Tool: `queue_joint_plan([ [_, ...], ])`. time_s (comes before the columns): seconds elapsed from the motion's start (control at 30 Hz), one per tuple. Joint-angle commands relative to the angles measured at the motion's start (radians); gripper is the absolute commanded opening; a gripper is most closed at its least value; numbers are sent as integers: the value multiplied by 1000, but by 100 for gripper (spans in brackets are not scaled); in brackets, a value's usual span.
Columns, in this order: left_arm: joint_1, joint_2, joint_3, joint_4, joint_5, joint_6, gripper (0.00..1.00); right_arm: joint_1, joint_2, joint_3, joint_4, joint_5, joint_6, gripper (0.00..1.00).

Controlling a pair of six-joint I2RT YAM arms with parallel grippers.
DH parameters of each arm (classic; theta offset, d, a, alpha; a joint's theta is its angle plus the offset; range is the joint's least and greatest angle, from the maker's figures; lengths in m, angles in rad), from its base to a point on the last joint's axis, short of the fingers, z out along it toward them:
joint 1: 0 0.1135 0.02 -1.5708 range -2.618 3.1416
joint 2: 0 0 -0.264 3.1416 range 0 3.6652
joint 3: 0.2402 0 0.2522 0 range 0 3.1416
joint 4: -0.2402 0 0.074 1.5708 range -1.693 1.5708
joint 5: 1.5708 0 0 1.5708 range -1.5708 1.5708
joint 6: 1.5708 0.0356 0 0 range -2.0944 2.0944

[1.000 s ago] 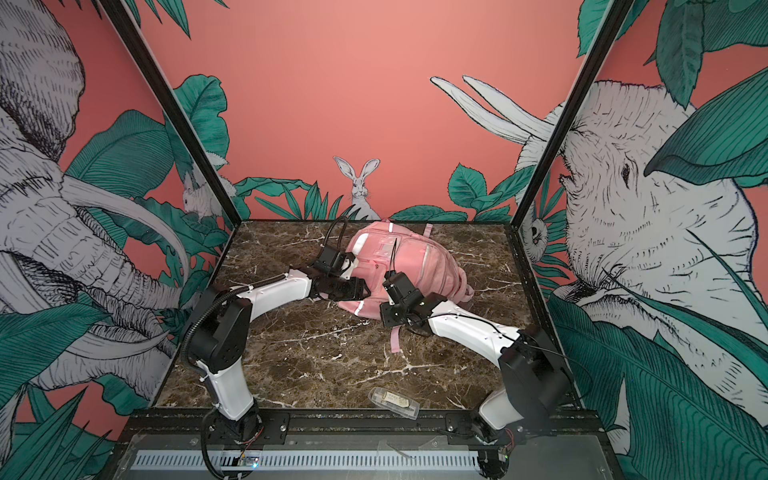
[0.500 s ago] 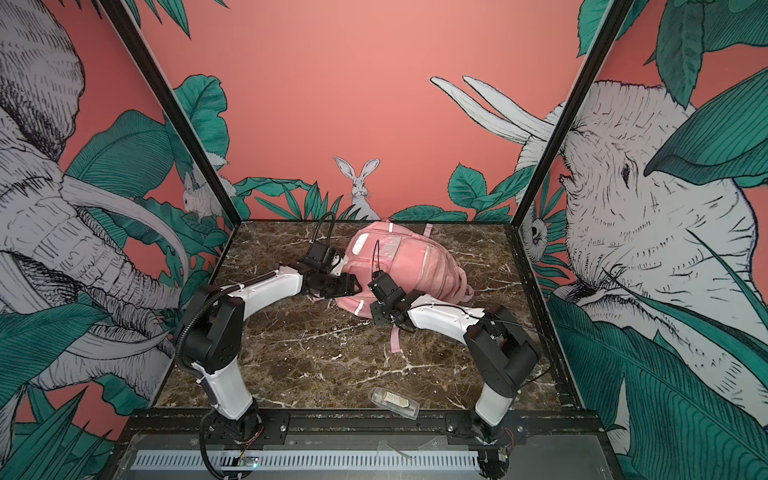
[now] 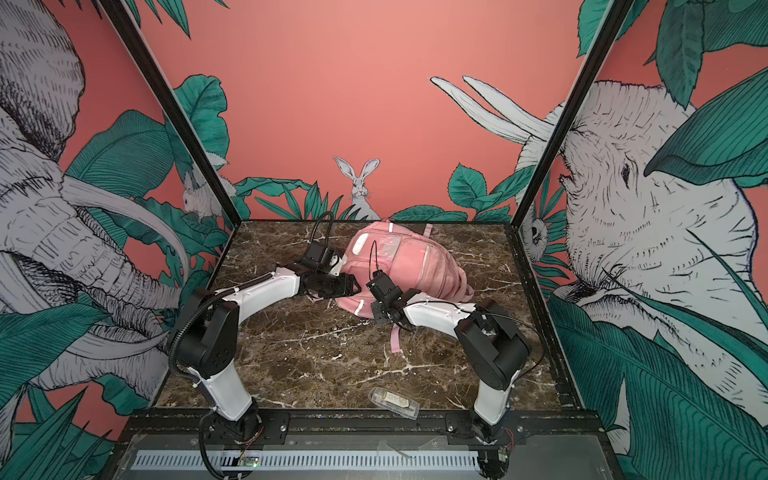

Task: Pack the student bag
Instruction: 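Pull the zipper along the pocket with the right gripper while the left holds the bag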

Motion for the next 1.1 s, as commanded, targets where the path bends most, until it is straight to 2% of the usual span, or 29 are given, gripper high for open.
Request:
queue_joint_plan([
  [0.0,8,-46,-18,-25,-3,10,70,-7,15,-12,62,23,-5,22],
  [0.37,13,-50,-28,-29,-6,16,70,-11,65,-81,211,68,-5,21],
  [0.5,17,-50,-36,-23,-2,13,70,-12,52,-144,283,111,-5,31],
  [0.6,16,-46,-36,-13,12,4,70,-10,51,-153,295,121,-13,27],
  [0.77,11,-53,-38,8,45,-19,71,-9,-10,-153,269,72,-23,13],
  [0.93,-11,-68,-43,13,50,-39,72,-9,-56,-119,173,-6,-18,9],
  [1.07,-46,-74,-50,39,50,-78,72,-9,-90,-98,142,-159,-13,8],
])
